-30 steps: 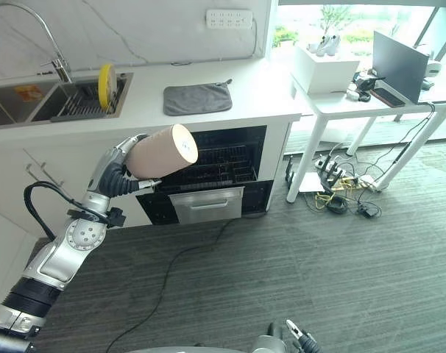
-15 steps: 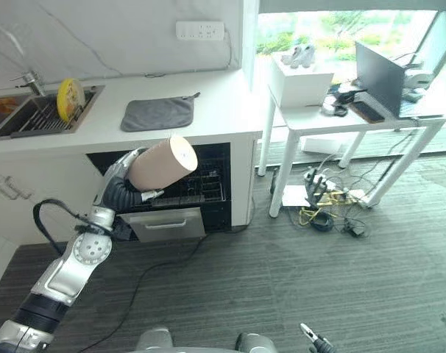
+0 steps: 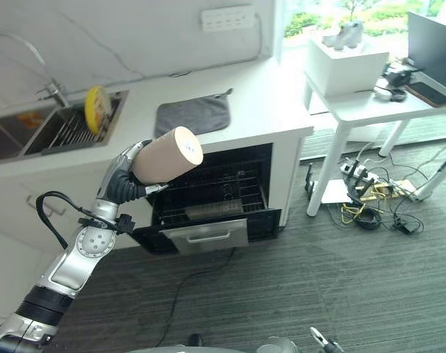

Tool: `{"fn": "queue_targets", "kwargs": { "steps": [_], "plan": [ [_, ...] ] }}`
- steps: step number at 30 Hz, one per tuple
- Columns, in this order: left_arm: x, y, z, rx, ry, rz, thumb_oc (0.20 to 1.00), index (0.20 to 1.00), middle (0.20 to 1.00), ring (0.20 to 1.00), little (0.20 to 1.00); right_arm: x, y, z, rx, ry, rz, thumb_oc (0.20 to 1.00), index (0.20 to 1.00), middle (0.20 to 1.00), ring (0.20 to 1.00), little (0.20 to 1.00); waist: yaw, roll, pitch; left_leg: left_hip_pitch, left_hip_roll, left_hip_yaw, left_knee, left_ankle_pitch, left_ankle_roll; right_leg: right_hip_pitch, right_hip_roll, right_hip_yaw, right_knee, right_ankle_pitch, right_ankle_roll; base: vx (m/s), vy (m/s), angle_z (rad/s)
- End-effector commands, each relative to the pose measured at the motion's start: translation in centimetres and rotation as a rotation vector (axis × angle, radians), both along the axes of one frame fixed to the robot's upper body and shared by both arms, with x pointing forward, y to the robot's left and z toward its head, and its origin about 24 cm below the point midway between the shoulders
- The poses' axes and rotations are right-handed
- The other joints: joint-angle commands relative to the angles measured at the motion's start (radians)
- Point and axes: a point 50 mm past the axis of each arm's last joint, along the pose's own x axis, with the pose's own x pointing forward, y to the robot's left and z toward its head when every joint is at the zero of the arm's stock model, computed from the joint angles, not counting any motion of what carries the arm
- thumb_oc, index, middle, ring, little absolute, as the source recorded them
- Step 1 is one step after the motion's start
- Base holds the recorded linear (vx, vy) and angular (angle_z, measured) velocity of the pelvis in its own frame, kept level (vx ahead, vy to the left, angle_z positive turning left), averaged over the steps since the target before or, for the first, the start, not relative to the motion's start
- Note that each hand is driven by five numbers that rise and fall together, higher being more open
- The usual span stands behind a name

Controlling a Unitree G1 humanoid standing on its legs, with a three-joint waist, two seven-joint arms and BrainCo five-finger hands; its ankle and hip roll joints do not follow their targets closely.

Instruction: Place the dishes in the dishwasher.

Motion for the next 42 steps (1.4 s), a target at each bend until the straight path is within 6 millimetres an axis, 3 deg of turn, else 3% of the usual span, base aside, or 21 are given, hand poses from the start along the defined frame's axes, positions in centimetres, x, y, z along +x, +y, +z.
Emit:
{"fn": "queue_targets", "kwargs": {
  "steps": [1,4,7,9,12,13,15,16,21,23,25,26,27,28,29,31,33,37,42],
  "plan": [
    [0.5,-0.5,3.9,-0.026,-0.166,-0.030,0.200,0.200,0.200,0.200,0.200,1.0,-0.7,0.5,-0.032,-0.056,-0.069,1.000,1.000,1.000,1.000,1.000,0.011,0.033,-0.014,-0.024,0.080,-0.009,0.050,-0.117,-0.006,-0.038,0.030,0.018,-0.001,0.020,0.026,-0.02,0.425,-0.23],
    [0.5,-0.3,3.9,-0.019,-0.167,-0.034,0.200,0.200,0.200,0.200,0.200,1.7,0.3,0.5,-0.024,-0.074,-0.037,1.000,1.000,1.000,1.000,1.000,0.020,0.020,-0.018,-0.024,0.054,0.028,0.053,-0.136,0.024,-0.068,0.012,-0.001,0.054,0.065,0.029,-0.03,0.254,-0.22],
    [0.4,0.1,4.2,-0.014,-0.181,-0.032,0.200,0.200,0.200,0.200,0.200,2.2,0.7,0.6,-0.023,-0.072,-0.015,1.000,1.000,1.000,1.000,1.000,0.026,0.009,-0.022,-0.019,0.046,0.076,0.044,-0.142,0.040,-0.095,0.035,-0.019,0.078,0.071,0.029,-0.01,0.133,-0.46],
    [0.6,-0.1,4.7,-0.013,-0.190,-0.048,0.200,0.200,0.200,0.200,0.200,1.8,0.4,0.5,-0.024,-0.058,-0.026,1.000,1.000,1.000,1.000,1.000,0.016,-0.005,-0.018,-0.015,0.040,0.080,0.051,-0.152,0.036,-0.094,0.063,-0.004,-0.009,0.078,0.031,0.09,-0.034,-0.23],
    [0.5,0.0,4.9,-0.014,-0.188,-0.037,0.200,0.200,0.200,0.200,0.200,2.1,0.1,0.5,-0.019,-0.049,-0.013,1.000,1.000,1.000,1.000,1.000,0.011,-0.030,-0.006,0.018,0.024,0.072,0.051,-0.194,0.041,-0.142,0.074,0.027,-0.102,0.169,0.039,0.29,-0.247,0.40],
    [0.2,0.4,4.4,-0.009,-0.178,-0.025,0.200,0.200,0.200,0.200,0.200,2.8,0.5,0.6,-0.013,-0.062,0.038,1.000,1.000,1.000,1.000,1.000,0.011,-0.031,-0.001,0.034,0.025,0.055,0.053,-0.211,0.047,-0.158,0.100,0.052,-0.126,0.172,0.039,0.49,-0.418,0.55],
    [0.1,0.5,4.3,-0.009,-0.176,-0.021,0.200,0.200,0.200,0.200,0.200,2.9,0.6,0.6,-0.012,-0.064,0.053,1.000,1.000,1.000,1.000,1.000,0.009,-0.031,0.000,0.037,0.027,0.052,0.054,-0.215,0.047,-0.161,0.103,0.056,-0.126,0.170,0.039,0.32,-0.268,0.16],
    [0.1,0.8,3.9,-0.021,-0.160,-0.016,0.200,0.200,0.200,0.200,0.200,3.0,0.8,0.7,-0.019,-0.059,0.106,1.000,1.000,1.000,1.000,1.000,-0.001,-0.031,-0.003,0.037,0.035,0.027,0.085,-0.229,0.046,-0.154,0.138,0.096,-0.101,0.114,0.032,0.40,-0.366,0.03],
    [0.1,-0.1,3.1,-0.058,-0.169,-0.009,0.200,0.200,0.200,0.200,0.200,3.5,-0.6,1.1,-0.042,-0.047,0.131,1.000,1.000,1.000,1.000,1.000,-0.034,-0.026,-0.013,0.043,0.097,0.013,0.224,-0.258,0.017,-0.175,0.214,0.079,0.019,0.001,-0.057,0.32,-0.318,0.37],
    [0.2,-0.5,3.2,-0.072,-0.168,-0.019,0.200,0.200,0.200,0.200,0.200,2.9,-1.3,1.1,-0.046,-0.022,0.104,1.000,1.000,1.000,1.000,1.000,-0.030,-0.038,0.002,-0.080,0.124,0.011,0.483,-0.195,0.010,-0.139,0.234,0.079,0.031,-0.035,-0.100,0.25,-0.321,0.35],
    [0.3,-0.7,3.3,-0.067,-0.157,-0.024,0.200,0.200,0.200,0.200,0.200,2.0,-2.0,1.0,-0.057,-0.008,0.115,1.000,1.000,1.000,1.000,1.000,-0.016,-0.040,0.020,-0.202,0.120,0.008,0.627,-0.155,0.008,-0.099,0.247,0.064,0.022,-0.045,-0.126,0.31,-0.102,0.62],
    [0.3,-0.7,3.1,-0.073,-0.145,-0.021,0.200,0.200,0.200,0.200,0.200,1.6,-2.4,1.0,-0.069,0.003,0.120,1.000,1.000,1.000,1.000,1.000,0.001,-0.022,0.029,-0.221,0.105,-0.006,0.521,-0.153,0.004,-0.077,0.259,0.047,0.011,-0.052,-0.117,0.57,0.275,0.56],
    [0.0,-0.7,3.1,-0.079,-0.147,-0.021,0.200,0.200,0.200,0.200,0.200,1.9,-2.6,1.1,-0.075,-0.008,0.113,1.000,1.000,1.000,1.000,1.000,0.016,0.005,0.038,-0.180,0.143,-0.027,0.258,-0.061,-0.034,-0.045,0.269,0.049,0.014,-0.089,-0.105,0.52,0.385,-0.13],
    [-0.1,-0.6,3.2,-0.080,-0.149,-0.020,0.200,0.200,0.200,0.200,0.200,2.1,-2.6,1.2,-0.076,-0.016,0.111,1.000,1.000,1.000,1.000,1.000,0.021,0.014,0.040,-0.181,0.159,-0.052,0.219,-0.027,-0.048,-0.039,0.272,0.057,0.016,-0.098,-0.103,0.47,0.569,-0.14],
    [-0.3,-0.2,3.3,-0.089,-0.149,-0.024,0.200,0.200,0.200,0.200,0.200,2.6,-2.6,1.4,-0.075,-0.049,0.100,1.000,1.000,1.000,1.000,1.000,0.021,0.024,0.033,-0.147,0.185,-0.045,0.130,-0.021,-0.063,-0.024,0.243,0.043,0.025,-0.115,-0.089,0.30,0.445,-0.47],
    [0.0,-0.2,3.2,-0.080,-0.141,-0.032,0.200,0.200,0.200,0.200,0.200,2.3,-2.3,1.3,-0.067,-0.054,0.087,1.000,1.000,1.000,1.000,1.000,0.012,0.025,0.023,-0.117,0.190,-0.015,0.102,-0.025,-0.067,-0.022,0.208,0.022,0.032,-0.106,-0.070,0.24,0.342,-0.25],
    [0.2,-0.2,3.0,-0.065,-0.143,-0.036,0.200,0.200,0.200,0.200,0.200,1.5,-1.7,0.9,-0.058,-0.024,0.086,1.000,1.000,1.000,1.000,1.000,0.005,0.032,0.011,-0.063,0.162,-0.021,0.068,-0.050,-0.059,-0.034,0.174,0.024,0.043,-0.096,-0.048,0.21,0.270,-0.20],
    [0.5,-0.3,3.2,-0.053,-0.144,-0.028,0.200,0.200,0.200,0.200,0.200,0.5,-0.8,0.4,-0.053,0.019,0.090,1.000,1.000,1.000,1.000,1.000,0.012,0.032,-0.005,-0.038,0.115,-0.036,0.047,-0.086,-0.025,-0.037,0.140,0.042,0.049,-0.084,-0.022,0.15,0.206,-0.06],
    [0.6,0.0,3.8,-0.042,-0.138,-0.047,0.200,0.200,0.200,0.200,0.200,1.0,-0.2,0.5,-0.048,-0.010,0.077,1.000,1.000,1.000,1.000,1.000,0.019,0.010,-0.014,-0.041,0.071,-0.030,0.039,-0.108,0.014,-0.036,0.115,0.059,0.038,-0.047,0.006,0.04,0.149,0.00]
  ]
}}
